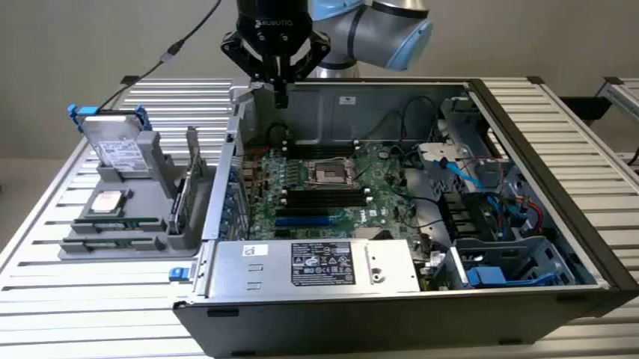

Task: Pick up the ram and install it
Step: 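Reach for the ram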

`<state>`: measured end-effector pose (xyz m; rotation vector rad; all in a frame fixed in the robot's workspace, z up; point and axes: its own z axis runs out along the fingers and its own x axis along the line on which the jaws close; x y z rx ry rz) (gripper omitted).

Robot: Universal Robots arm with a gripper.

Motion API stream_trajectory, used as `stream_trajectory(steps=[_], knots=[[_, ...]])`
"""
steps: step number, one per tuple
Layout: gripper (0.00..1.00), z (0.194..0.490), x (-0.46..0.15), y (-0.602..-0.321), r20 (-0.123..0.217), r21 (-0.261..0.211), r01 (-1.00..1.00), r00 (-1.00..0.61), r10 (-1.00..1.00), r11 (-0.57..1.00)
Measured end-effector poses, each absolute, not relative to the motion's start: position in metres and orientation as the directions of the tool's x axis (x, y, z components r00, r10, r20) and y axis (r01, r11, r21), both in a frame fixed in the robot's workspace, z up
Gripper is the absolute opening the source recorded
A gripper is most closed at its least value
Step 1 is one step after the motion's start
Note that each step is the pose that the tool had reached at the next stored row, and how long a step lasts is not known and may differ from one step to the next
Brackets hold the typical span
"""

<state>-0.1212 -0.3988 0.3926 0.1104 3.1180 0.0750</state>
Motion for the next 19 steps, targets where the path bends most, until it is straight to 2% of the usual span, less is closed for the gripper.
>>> stream_trajectory(steps=[7,19], knots=[[0.10,0.393,-0.124,-0.397,-0.019,0.049,0.070,-0.997,0.071,0.996],[0.10,0.388,-0.178,-0.385,-0.019,0.050,0.070,-0.997,0.071,0.996]])
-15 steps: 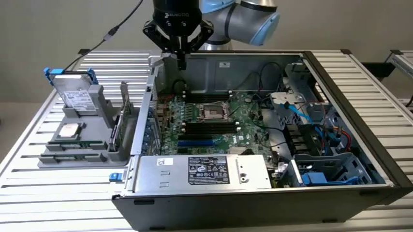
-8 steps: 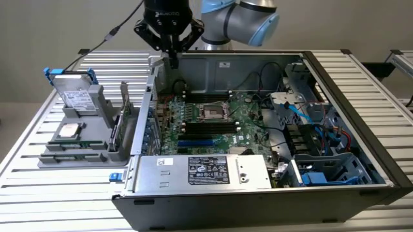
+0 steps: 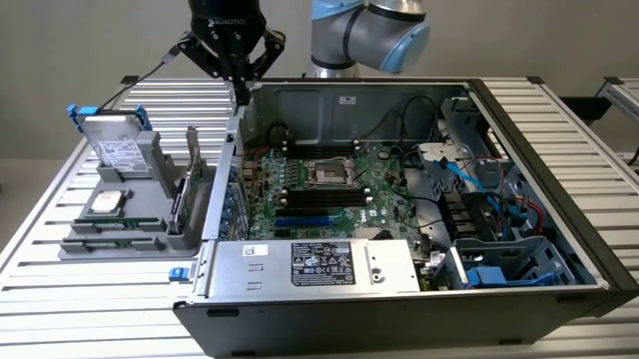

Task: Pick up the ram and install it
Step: 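Reach for the ram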

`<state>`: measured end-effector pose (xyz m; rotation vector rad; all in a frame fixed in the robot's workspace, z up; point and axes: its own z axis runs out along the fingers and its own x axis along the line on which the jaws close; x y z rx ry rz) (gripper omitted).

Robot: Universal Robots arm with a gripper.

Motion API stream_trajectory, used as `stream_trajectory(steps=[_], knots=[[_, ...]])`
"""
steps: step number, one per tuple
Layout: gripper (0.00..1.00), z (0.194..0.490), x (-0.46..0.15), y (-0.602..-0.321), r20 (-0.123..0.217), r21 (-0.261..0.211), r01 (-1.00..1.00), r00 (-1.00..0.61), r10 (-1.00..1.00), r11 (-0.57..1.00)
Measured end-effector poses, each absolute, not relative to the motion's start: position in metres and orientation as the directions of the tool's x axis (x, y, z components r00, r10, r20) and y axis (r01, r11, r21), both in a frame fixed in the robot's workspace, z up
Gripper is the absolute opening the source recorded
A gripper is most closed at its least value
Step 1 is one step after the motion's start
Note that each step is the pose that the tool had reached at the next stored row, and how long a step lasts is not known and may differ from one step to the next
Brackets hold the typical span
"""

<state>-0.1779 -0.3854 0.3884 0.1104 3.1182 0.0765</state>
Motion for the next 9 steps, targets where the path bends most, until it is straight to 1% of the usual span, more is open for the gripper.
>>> stream_trajectory(steps=[9], knots=[[0.10,0.386,-0.219,-0.380,-0.019,0.050,0.070,-0.997,0.071,0.996]])
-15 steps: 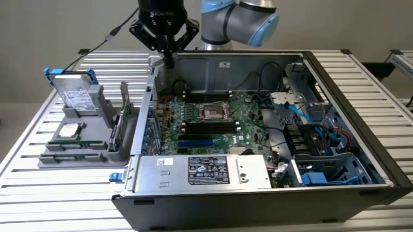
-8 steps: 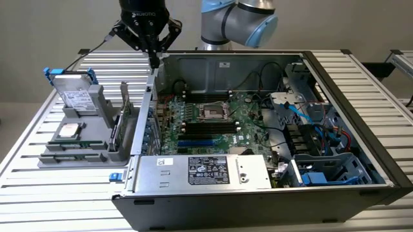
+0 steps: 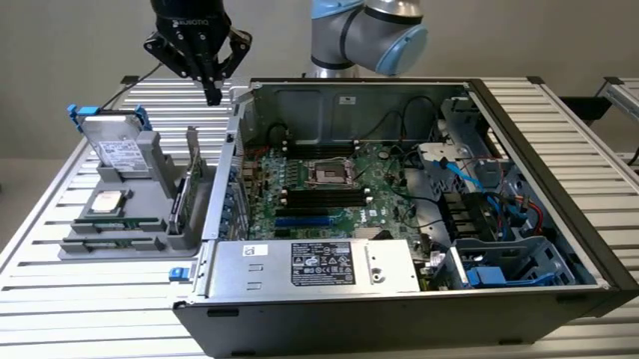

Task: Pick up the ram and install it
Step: 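Reach for the ram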

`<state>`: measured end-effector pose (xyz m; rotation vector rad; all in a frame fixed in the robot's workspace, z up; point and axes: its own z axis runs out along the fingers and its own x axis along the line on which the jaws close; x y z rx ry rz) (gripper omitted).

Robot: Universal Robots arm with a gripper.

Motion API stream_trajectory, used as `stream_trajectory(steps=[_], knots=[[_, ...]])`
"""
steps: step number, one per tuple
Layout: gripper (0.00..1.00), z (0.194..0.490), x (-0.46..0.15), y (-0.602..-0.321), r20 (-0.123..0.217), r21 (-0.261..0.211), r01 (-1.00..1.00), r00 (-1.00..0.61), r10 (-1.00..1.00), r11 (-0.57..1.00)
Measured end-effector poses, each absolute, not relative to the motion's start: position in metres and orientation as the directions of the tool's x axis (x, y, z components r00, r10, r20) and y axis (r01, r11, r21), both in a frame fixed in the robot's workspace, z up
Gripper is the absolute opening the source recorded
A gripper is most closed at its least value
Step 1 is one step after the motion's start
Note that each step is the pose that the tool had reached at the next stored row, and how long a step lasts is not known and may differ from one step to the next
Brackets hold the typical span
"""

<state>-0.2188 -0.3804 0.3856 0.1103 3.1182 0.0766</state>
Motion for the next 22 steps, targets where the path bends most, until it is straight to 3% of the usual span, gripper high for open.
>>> stream_trajectory(steps=[7,16,22], knots=[[0.10,0.380,-0.250,-0.380,-0.018,0.050,0.070,-0.997,0.071,0.996],[0.10,0.375,-0.291,-0.380,0.023,0.047,0.072,-0.997,0.071,0.996],[0.10,0.369,-0.319,-0.380,0.026,0.047,0.072,-0.997,0.071,0.996]])
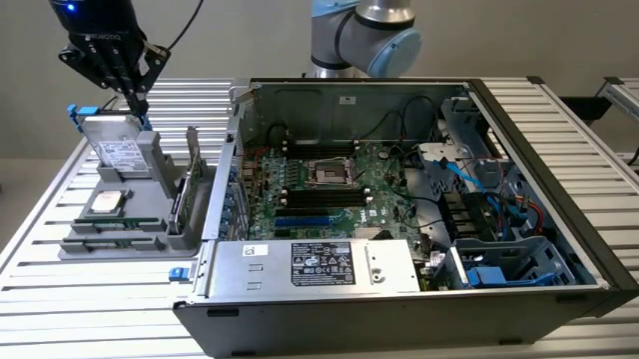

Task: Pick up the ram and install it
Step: 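Reach for the ram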

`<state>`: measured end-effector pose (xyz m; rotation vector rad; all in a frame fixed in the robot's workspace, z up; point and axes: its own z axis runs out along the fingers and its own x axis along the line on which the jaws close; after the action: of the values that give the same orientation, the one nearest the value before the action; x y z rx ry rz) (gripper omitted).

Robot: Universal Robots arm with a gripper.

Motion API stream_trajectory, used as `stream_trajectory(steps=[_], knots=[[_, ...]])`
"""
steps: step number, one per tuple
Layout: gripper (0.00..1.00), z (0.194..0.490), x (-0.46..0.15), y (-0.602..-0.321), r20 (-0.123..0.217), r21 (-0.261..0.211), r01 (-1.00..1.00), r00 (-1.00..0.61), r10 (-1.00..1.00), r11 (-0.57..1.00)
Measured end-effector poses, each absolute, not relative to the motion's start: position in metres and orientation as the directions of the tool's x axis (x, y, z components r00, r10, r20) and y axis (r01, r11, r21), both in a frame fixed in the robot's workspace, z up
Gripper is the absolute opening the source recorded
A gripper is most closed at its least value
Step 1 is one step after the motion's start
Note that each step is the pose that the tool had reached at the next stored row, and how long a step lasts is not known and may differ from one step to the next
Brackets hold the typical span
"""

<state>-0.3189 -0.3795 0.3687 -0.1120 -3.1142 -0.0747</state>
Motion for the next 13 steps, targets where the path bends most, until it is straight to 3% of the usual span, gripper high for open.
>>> stream_trajectory(steps=[13], knots=[[0.10,0.361,-0.362,-0.394,0.030,0.050,0.071,-0.997,0.069,0.996]])
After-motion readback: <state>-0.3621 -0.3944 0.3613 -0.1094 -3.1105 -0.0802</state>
